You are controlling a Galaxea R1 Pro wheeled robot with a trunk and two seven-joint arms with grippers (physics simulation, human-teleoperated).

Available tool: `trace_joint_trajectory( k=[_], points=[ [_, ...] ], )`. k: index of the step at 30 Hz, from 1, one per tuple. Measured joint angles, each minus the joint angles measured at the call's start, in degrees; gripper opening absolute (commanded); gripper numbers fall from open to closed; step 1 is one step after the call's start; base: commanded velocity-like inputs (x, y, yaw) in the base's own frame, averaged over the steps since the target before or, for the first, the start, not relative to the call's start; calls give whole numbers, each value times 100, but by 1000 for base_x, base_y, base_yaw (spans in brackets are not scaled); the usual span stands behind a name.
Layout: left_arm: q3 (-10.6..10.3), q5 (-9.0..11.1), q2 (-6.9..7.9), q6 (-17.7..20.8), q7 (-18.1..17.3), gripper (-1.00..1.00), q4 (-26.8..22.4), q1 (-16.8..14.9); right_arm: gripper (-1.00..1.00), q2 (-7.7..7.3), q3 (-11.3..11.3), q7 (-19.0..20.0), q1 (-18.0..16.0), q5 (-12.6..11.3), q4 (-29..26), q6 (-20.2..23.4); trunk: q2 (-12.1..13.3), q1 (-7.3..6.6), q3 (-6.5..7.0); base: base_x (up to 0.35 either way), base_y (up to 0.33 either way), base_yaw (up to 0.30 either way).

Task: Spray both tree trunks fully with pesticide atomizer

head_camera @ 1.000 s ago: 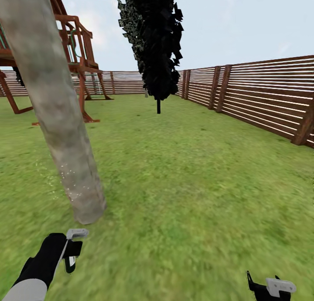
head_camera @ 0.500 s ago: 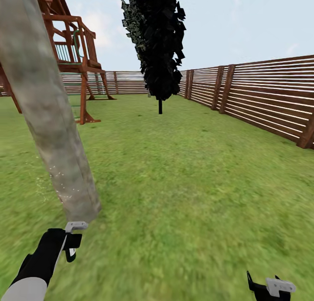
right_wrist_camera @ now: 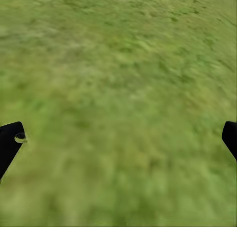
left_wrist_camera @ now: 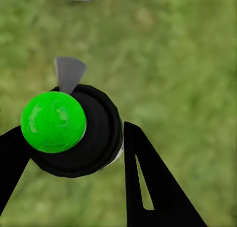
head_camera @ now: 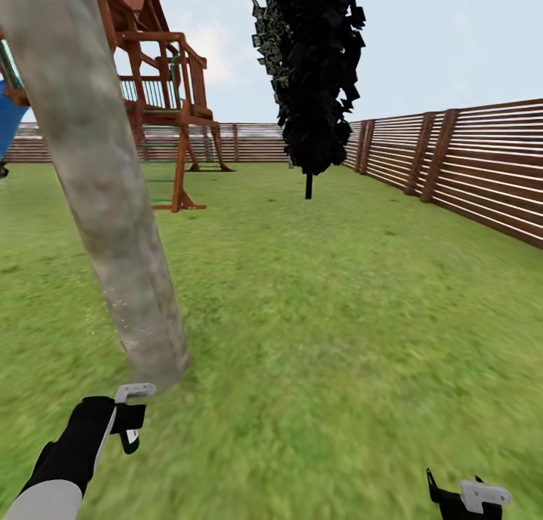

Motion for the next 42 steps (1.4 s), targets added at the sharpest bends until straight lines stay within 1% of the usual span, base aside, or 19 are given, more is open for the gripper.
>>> trace_joint_trajectory(
  k=[9, 14, 15, 17, 20, 24, 33, 42],
  points=[
    [13, 2, 15, 1, 0, -100, -25, 0, 100, 0, 4, 1, 0, 0, 0, 0, 0, 0, 0, 218, -188, 274],
    [18, 2, 19, 1, 0, -100, -66, 0, 100, 0, -2, -1, -1, 0, -8, 0, 0, 0, 0, 59, -264, 46],
    [123, -11, 16, -3, 1, -100, -70, 0, 100, -4, -3, -1, 0, 0, -9, 0, 0, 0, 0, 2, -275, 1],
    [420, -3, 15, -9, -5, -100, -78, 0, 100, -7, -2, -1, 0, 0, -9, 0, 0, 0, 0, 1, -275, 0],
    [502, 14, 6, -15, -4, -100, -78, 0, 100, -2, -2, -1, 0, 1, -9, 0, 0, 0, 0, 0, -232, 58],
    [441, 16, -13, -18, -9, -100, -40, 0, 100, 0, -3, -1, 0, 0, -9, 0, 0, 0, 0, 0, -30, 252],
    [429, 13, -16, -16, -9, -100, -10, 0, 100, 0, -3, -1, 0, 0, -9, 0, 0, 0, 0, 9, -14, 276],
    [425, 11, -14, -17, -1, -100, -11, 0, 100, 0, -3, -1, -1, 0, -9, 0, 0, 0, 0, 157, -220, 238]
  ],
)
